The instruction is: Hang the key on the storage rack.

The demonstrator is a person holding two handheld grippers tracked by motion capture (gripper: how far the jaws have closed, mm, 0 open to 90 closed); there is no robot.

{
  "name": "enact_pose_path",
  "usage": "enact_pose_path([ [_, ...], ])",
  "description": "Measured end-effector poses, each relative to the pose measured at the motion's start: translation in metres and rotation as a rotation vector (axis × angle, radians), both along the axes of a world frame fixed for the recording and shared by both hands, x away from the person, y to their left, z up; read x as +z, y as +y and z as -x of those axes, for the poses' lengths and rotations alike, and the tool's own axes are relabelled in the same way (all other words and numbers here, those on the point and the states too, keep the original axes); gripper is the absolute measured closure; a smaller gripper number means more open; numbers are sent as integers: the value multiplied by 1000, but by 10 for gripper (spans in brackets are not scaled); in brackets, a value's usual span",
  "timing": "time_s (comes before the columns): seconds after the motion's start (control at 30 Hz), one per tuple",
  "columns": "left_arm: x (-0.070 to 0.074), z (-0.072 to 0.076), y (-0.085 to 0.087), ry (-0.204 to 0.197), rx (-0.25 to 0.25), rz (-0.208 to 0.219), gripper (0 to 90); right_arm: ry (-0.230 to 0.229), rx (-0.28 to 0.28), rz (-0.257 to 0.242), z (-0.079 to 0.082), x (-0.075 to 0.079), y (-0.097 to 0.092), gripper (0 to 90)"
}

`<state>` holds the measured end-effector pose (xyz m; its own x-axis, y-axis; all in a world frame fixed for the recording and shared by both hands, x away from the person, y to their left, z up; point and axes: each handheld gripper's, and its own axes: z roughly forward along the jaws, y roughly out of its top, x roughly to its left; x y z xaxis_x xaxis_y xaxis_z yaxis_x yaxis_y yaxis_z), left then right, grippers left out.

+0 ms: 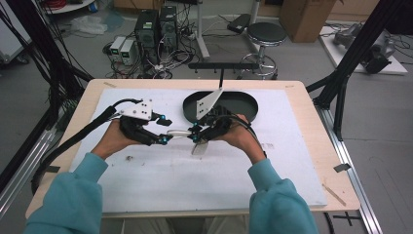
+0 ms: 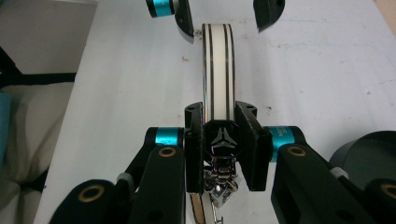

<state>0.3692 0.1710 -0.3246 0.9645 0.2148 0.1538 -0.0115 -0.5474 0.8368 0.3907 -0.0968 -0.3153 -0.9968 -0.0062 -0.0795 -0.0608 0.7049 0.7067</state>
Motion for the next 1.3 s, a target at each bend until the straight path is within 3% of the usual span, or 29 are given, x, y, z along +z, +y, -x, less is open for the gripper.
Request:
enact_pose_path([
  [0.13, 2, 2, 4, -1, 98, -2, 168, 9, -24, -44, -2, 1, -8, 747],
  [0.27, 3, 5, 10, -33, 187, 20, 17, 22, -56, -91, -4, 4, -17, 747],
  [0.37, 5, 9, 14, -54, 215, 69, 17, 29, -65, -134, -5, 7, -24, 746],
  [0.6, 4, 18, 31, -42, 257, 158, 17, 27, -126, -250, -9, 14, -48, 746],
  [0.73, -1, 26, 44, -56, 291, 195, 17, 44, -167, -304, -11, 17, -62, 746],
  [0.97, -17, 44, 68, -72, 341, 285, 17, 36, -265, -359, -15, 18, -82, 746],
  [1.13, -30, 52, 79, -61, 364, 312, 17, 33, -323, -386, -19, 17, -100, 746],
  [1.3, -36, 59, 87, -85, 401, 349, 17, 38, -374, -434, -24, 17, -115, 746],
])
